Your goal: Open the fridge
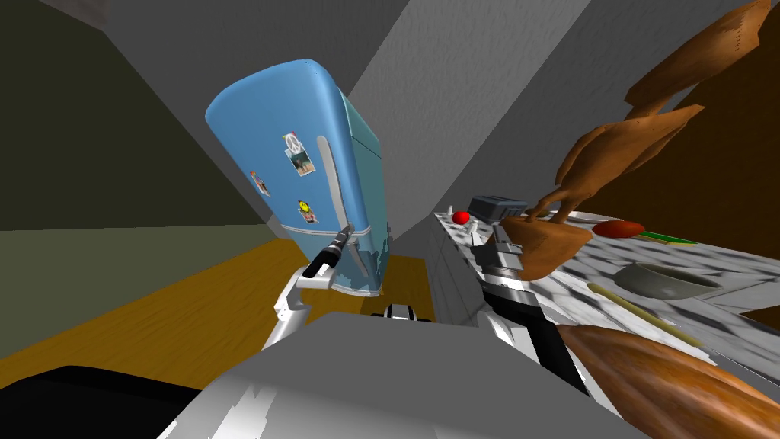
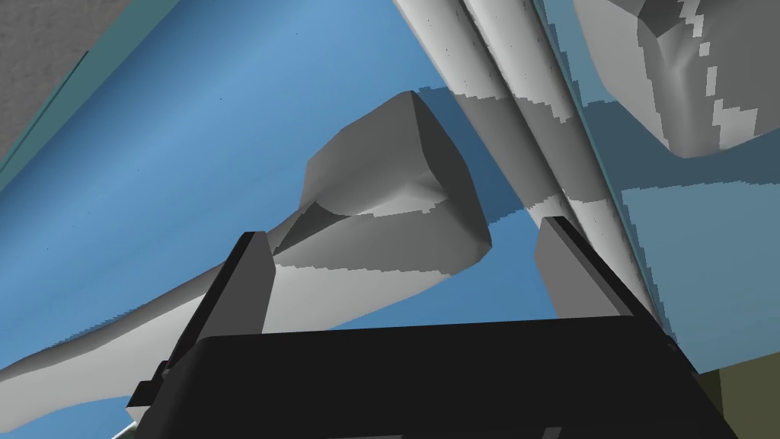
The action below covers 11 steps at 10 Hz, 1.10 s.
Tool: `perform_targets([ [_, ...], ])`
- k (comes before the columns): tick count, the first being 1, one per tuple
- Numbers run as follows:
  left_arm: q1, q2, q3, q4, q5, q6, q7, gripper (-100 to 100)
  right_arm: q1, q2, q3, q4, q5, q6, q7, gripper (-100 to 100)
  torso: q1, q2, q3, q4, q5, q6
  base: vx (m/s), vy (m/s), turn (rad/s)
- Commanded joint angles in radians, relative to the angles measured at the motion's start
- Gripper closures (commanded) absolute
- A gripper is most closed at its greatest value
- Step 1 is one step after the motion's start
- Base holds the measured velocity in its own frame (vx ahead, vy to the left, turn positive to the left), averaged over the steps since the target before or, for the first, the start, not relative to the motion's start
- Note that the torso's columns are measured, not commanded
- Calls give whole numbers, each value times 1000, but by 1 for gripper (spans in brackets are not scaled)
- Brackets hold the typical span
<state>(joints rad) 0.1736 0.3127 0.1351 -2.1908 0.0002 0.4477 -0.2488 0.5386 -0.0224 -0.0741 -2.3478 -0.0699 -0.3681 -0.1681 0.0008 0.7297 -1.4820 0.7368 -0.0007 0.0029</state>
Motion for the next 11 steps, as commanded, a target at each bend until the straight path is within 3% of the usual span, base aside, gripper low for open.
perform_targets([
  [1, -11, 12, 9, -21, 1, 56, -3, -100, 0, 0, 0, 0, 0, 0, 0, 0, 1, 0, 0, 0, 0, 0, -4, 1, 13],
  [4, 7, 7, -2, -32, 2, 61, -5, -100, 0, 0, 0, 0, 0, 0, 0, 0, 3, -6, -4, 2, -1, 0, 49, 2, 14],
  [5, 12, 6, -5, -35, 3, 66, -6, 100, 0, 0, 0, 0, 0, 0, 0, 0, 3, -7, -6, 0, 0, 1, -12, 0, 15],
  [7, 26, 29, -42, -68, 29, 55, -13, 100, 0, 0, 0, 0, 0, 0, 0, 0, 8, 0, 0, -2, 4, 1, -141, 189, -80],
  [8, 26, 29, -42, -68, 29, 55, -13, 100, 0, -1, 0, 0, 0, 0, 0, 0, 14, 10, 6, 1, 5, -1, -224, 284, -73],
  [11, 51, 62, -95, -110, 67, 46, -23, 100, -1, 0, 0, 0, 0, 0, 0, 0, -3, 12, 8, 2, 0, -3, -272, 254, -102],
])
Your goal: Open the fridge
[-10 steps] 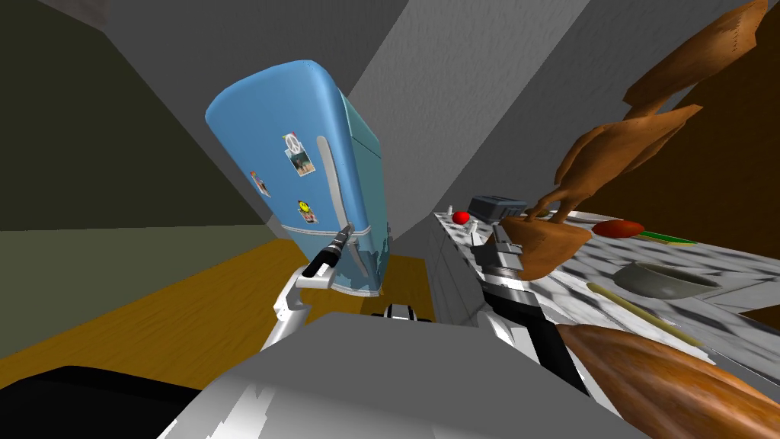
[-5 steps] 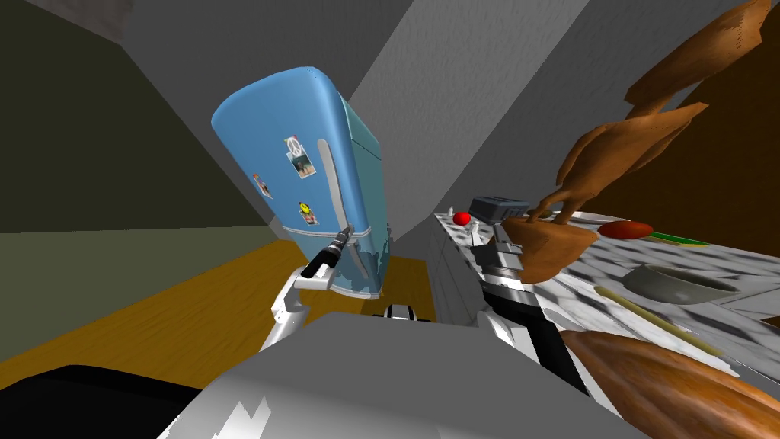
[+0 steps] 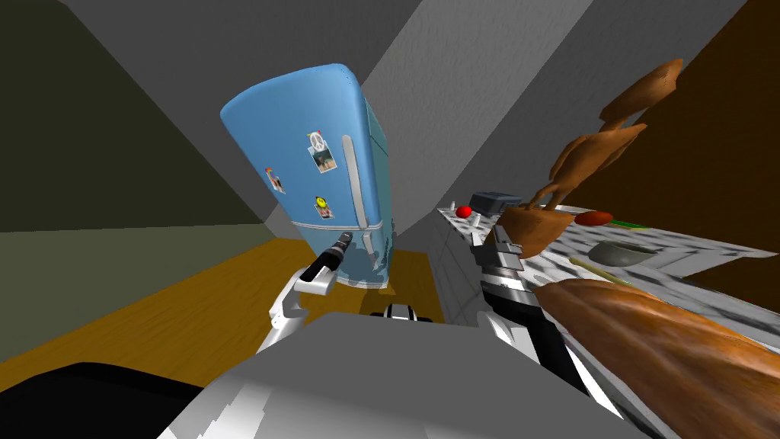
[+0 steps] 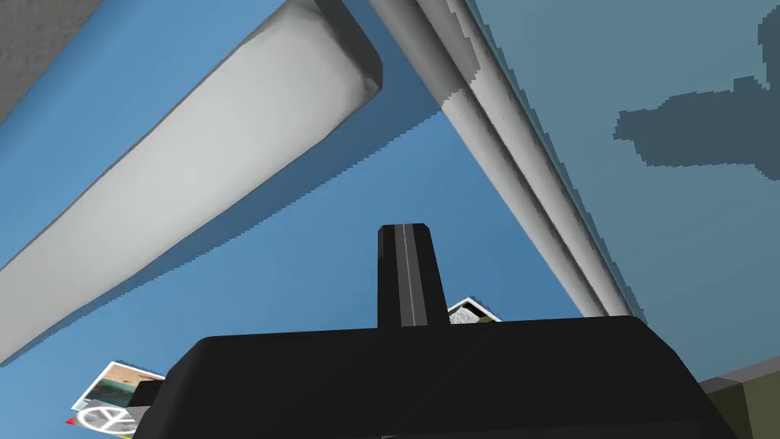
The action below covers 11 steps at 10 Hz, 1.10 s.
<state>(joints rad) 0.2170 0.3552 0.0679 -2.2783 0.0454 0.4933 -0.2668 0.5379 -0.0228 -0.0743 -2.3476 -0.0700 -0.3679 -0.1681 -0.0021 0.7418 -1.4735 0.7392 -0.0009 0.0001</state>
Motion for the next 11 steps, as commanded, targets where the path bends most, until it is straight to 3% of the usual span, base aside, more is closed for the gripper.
perform_targets([
  [1, 16, 31, -46, -36, 34, -3, -9, 100, 0, 0, 0, 0, 0, 0, 0, 0, 1, 0, 0, 0, 1, 0, -327, 313, -97],
  [3, 25, 42, -64, -50, 47, -6, -12, 100, 0, 0, 0, 0, 0, 0, 0, 0, 6, -5, -3, -2, 2, 0, -272, 293, -81],
  [6, 50, 75, -117, -91, 85, -16, -22, 100, 0, 0, 0, 0, 0, 0, 0, 0, 1, -4, -3, -1, 0, 0, -278, 251, -95],
  [7, 43, 66, -107, -82, 75, -13, -20, 100, 0, 0, 0, 0, 0, 0, 0, 0, 5, -1, -1, 0, 2, 0, -149, 138, -33],
  [8, 32, 72, -92, -73, 66, 4, -26, -100, 1, 0, 0, 0, 0, 0, 0, 0, -4, -10, -5, -2, 0, 0, 83, -74, 30],
  [9, 29, 73, -88, -71, 64, 8, -27, -100, 1, 1, 0, 0, 0, 0, 0, 0, -13, -20, -12, -6, -3, 0, 161, -164, 21],
  [11, 19, 77, -71, -63, 53, 25, -32, -100, 1, 1, 0, 0, 0, 0, 0, 0, -4, -15, -9, -5, -1, 0, 206, -162, 17],
])
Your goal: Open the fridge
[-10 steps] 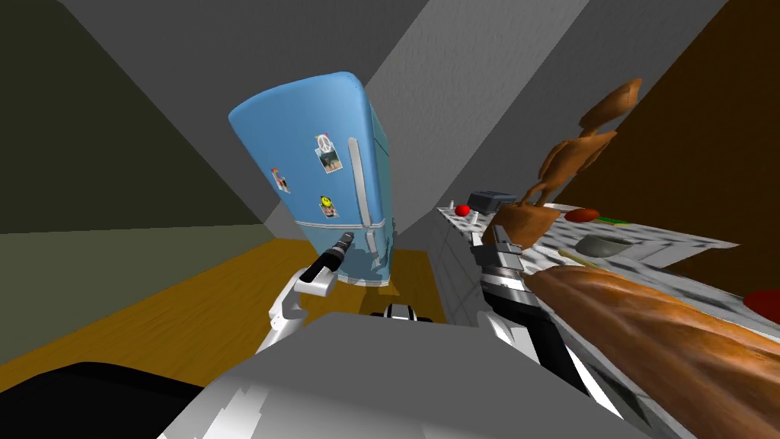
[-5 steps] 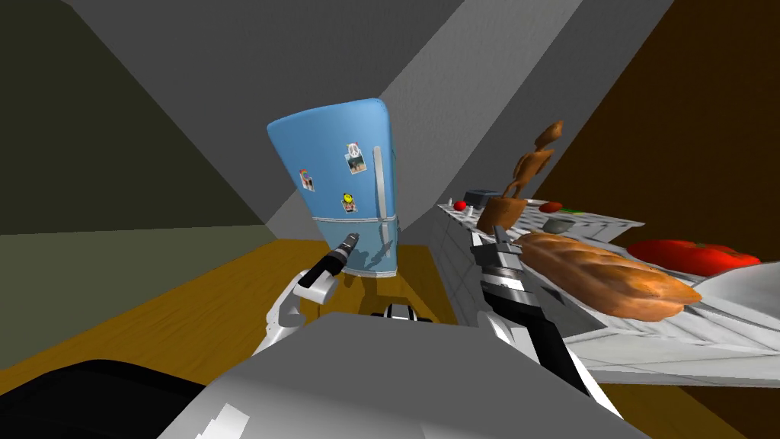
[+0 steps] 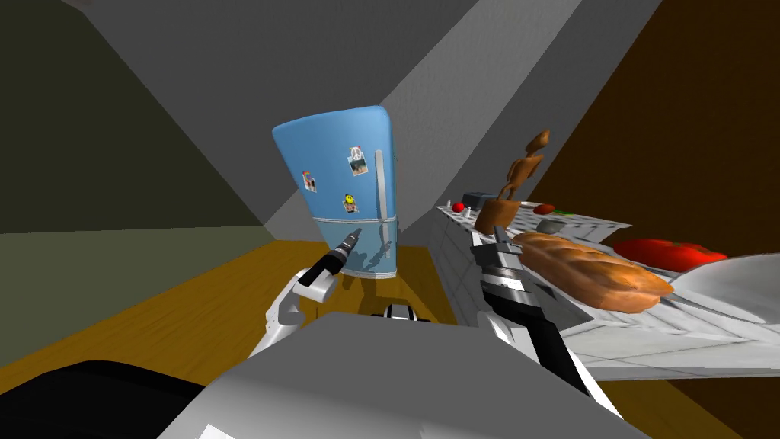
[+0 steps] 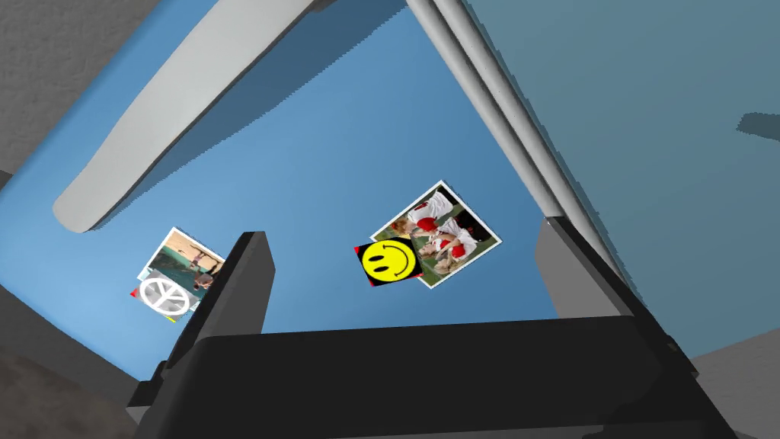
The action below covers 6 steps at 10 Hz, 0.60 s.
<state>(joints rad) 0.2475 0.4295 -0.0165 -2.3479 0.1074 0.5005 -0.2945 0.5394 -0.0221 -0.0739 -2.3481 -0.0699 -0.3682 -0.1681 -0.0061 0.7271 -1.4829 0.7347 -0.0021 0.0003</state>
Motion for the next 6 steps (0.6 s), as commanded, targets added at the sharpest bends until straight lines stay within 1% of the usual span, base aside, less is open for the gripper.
perform_targets([
  [1, -19, 5, 24, 13, -16, 29, -7, -100, 0, 0, 0, 0, 0, 0, 0, 0, 6, 9, 5, 2, 2, 0, 191, -207, 19],
  [6, -50, 17, 71, 39, -45, 76, -20, -100, 0, 0, 0, 0, 0, 0, 0, 0, 7, 11, 7, 3, 2, 0, 175, -182, 23],
])
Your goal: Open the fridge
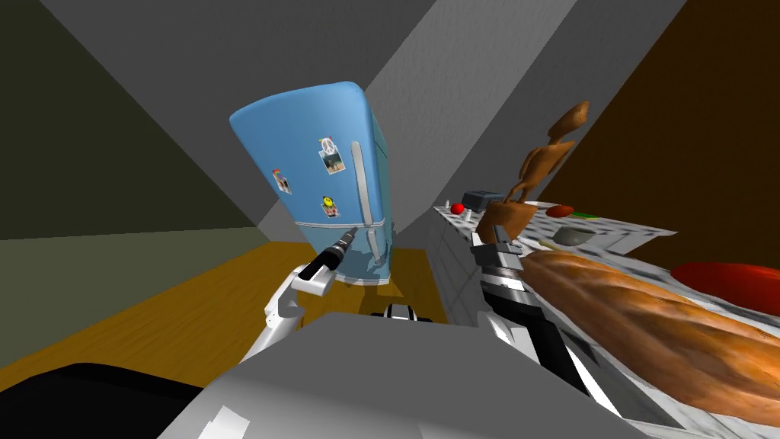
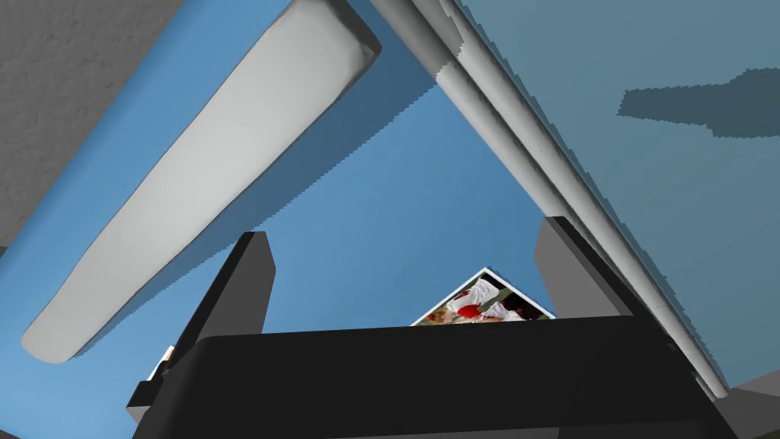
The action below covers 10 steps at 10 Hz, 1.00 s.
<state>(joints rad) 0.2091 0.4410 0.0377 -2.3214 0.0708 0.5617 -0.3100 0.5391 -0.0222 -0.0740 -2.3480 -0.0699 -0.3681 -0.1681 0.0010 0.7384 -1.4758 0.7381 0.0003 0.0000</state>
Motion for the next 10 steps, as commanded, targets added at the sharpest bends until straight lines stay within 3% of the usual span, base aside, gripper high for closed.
perform_targets([
  [1, -16, 7, 25, 17, -14, 22, -7, -100, 0, 0, 0, 0, 0, 0, 0, 0, -3, 0, 0, 0, -1, 0, 178, -161, 24],
  [6, -46, 18, 69, 43, -42, 67, -19, -100, 0, 0, 0, 0, 0, 0, 0, 0, -3, -1, 0, 0, -1, 0, 174, -158, 20],
  [9, -39, 18, 65, 35, -38, 71, -18, -100, 0, 0, 0, 0, 0, 0, 0, 0, 6, 1, 1, 2, 1, 1, 90, -38, -2],
  [10, -38, 18, 65, 34, -38, 75, -18, 100, 0, 0, 0, 0, 0, 0, 0, 0, 3, 1, 0, 1, 0, 1, 6, 0, 12],
])
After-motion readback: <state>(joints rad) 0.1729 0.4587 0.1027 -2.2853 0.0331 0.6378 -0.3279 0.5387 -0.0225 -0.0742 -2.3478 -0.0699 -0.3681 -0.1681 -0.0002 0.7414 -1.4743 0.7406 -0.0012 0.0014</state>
